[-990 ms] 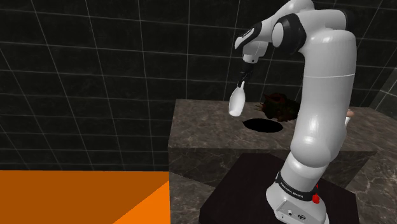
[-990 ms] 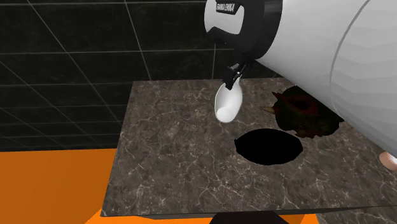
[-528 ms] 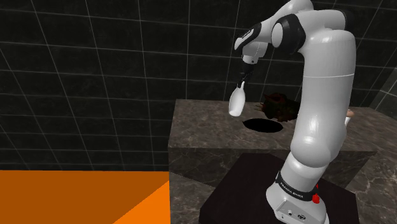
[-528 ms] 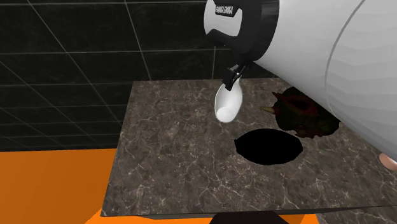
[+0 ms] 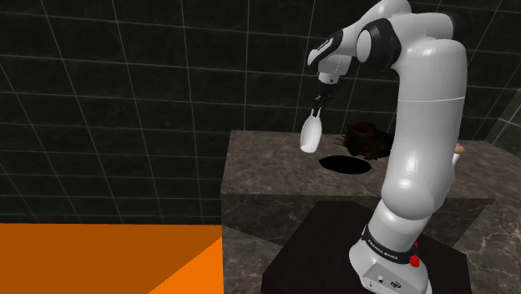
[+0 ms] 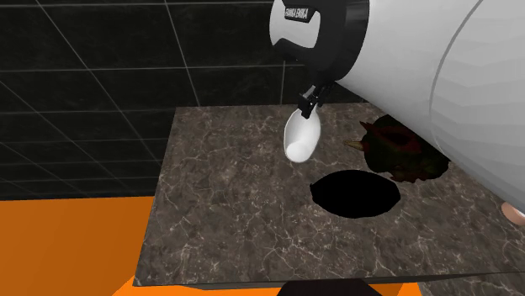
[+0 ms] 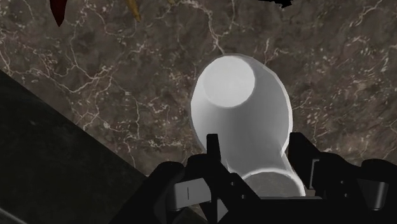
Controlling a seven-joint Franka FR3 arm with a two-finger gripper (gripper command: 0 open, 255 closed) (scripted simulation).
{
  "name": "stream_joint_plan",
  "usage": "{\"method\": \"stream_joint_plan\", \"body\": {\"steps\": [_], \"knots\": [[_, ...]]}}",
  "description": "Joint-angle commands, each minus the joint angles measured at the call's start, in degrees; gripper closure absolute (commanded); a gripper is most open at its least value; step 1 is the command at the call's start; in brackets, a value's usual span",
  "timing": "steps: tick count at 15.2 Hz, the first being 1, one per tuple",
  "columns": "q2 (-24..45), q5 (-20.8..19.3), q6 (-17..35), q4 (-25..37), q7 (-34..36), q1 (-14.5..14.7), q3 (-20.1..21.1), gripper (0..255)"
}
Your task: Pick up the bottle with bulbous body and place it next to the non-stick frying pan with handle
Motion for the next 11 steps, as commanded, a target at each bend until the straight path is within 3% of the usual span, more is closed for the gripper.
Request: {"method": "stream_joint_plan", "body": {"steps": [1,11], "knots": [[0.0,0.0,0.0,0.0,0.0,0.0,0.0,255],[-2.0,-1.96,-6.09,4.69,1.57,0.31,-0.72,255]]}}
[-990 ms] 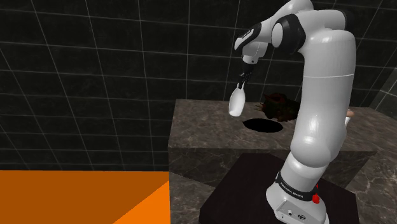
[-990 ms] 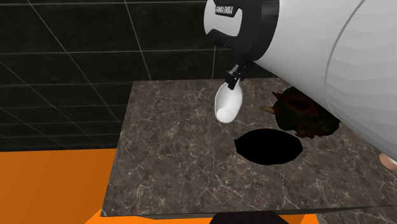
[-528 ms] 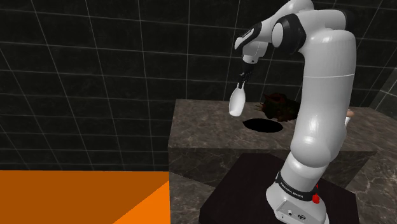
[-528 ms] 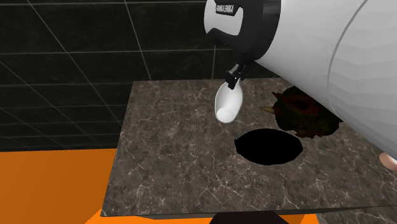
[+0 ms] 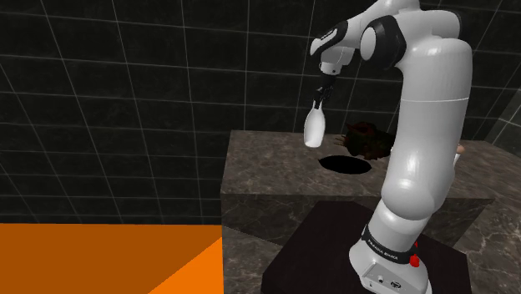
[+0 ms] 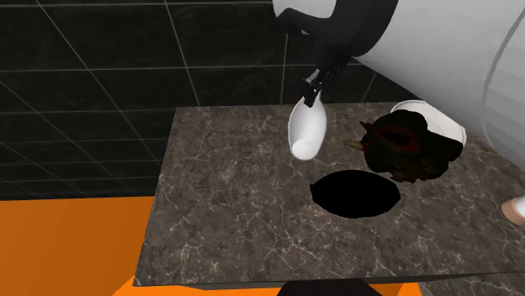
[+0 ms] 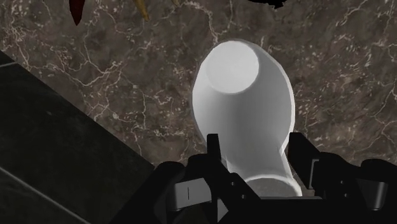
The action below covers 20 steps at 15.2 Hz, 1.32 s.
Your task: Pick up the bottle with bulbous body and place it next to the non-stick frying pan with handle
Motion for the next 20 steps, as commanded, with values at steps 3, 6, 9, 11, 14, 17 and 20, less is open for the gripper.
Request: {"method": "stream_joint_plan", "body": {"steps": [3,6,9,11,14,17,20], "knots": [[-0.74,-0.75,-2.91,2.41,0.73,0.13,-0.23,255],[-1.04,-1.08,-5.09,4.4,1.07,0.06,-0.37,255],[-1.19,-1.31,-7.33,6.54,1.35,-0.08,-0.49,255],[-1.21,-1.39,-8.85,8.06,1.5,-0.2,-0.55,255],[-2.36,-2.09,-10.38,8.64,1.02,-0.51,-1.05,255],[-5.61,-4.03,-11.96,7.53,-0.78,-1.26,-2.38,255],[-8.4,-5.75,-13.85,7.16,-2.76,-2.23,-3.71,255]]}}
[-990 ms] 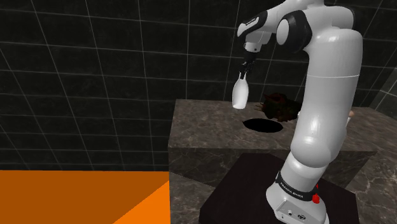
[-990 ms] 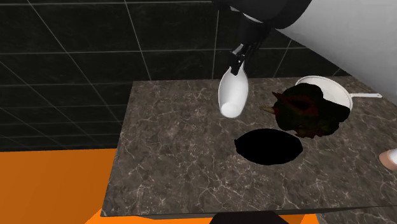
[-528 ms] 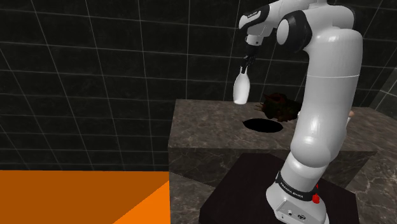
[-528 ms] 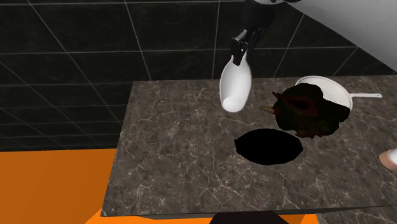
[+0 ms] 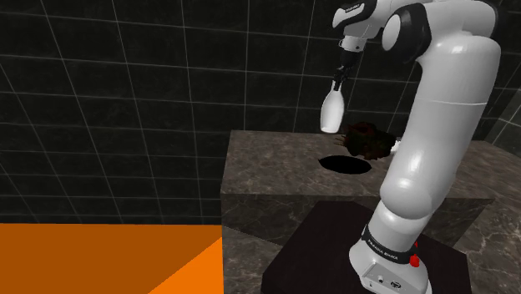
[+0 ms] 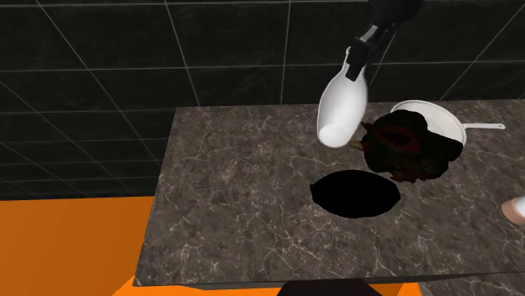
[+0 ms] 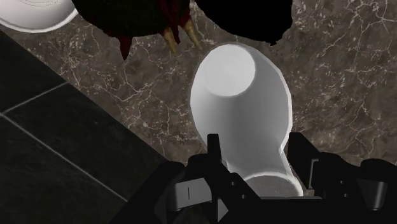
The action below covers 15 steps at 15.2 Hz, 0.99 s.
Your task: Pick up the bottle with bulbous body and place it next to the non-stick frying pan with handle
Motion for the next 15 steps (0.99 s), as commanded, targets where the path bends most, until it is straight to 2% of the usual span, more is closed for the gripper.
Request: {"method": "stream_joint_plan", "body": {"steps": [1,9,15], "knots": [[-1.54,-0.95,-1.9,0.64,-1.51,-0.86,-0.9,255],[-5.51,-3.36,-8.46,3.78,-8.56,-4.74,-4.78,255],[-4.6,-2.23,-14.51,9.71,-16.06,-8.95,-8.73,255]]}}
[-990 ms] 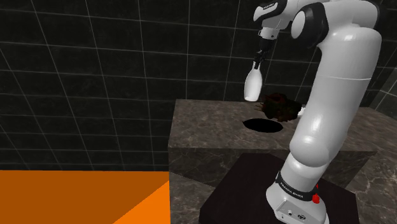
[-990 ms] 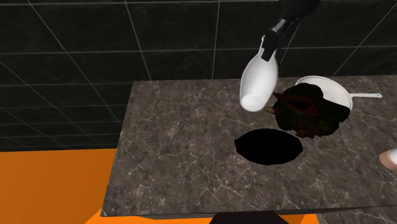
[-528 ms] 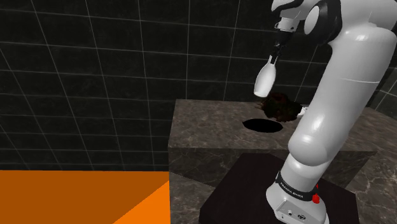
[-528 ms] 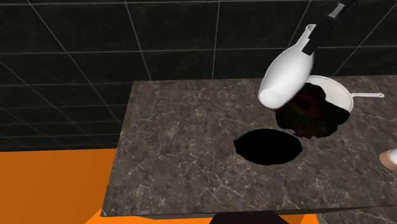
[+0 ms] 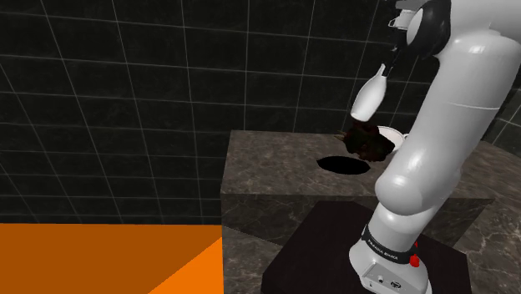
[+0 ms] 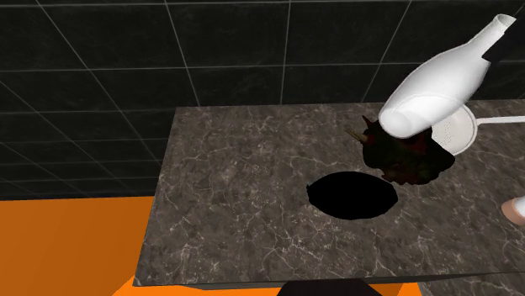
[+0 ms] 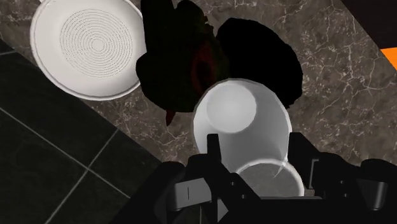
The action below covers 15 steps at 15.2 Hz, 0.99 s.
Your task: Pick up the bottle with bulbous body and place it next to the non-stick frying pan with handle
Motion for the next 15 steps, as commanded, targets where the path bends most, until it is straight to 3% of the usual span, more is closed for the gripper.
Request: {"method": "stream_joint_plan", "body": {"steps": [1,6,10,12,14,15], "knots": [[1.36,1.26,-2.29,2.81,-3.24,-1.91,-1.6,255],[6.55,6.18,-8.82,11.35,-11.81,-8.72,-5.4,255],[13.34,12.92,-15.7,21.39,-19.35,-18.71,-7.08,255],[17.51,17.27,-20.03,28.28,-22.78,-25.93,-6.92,255],[22.45,22.66,-25.45,37.78,-25.37,-35.6,-5.48,255],[27.49,28.57,-31.05,49.04,-25.79,-45.96,-2.96,255]]}}
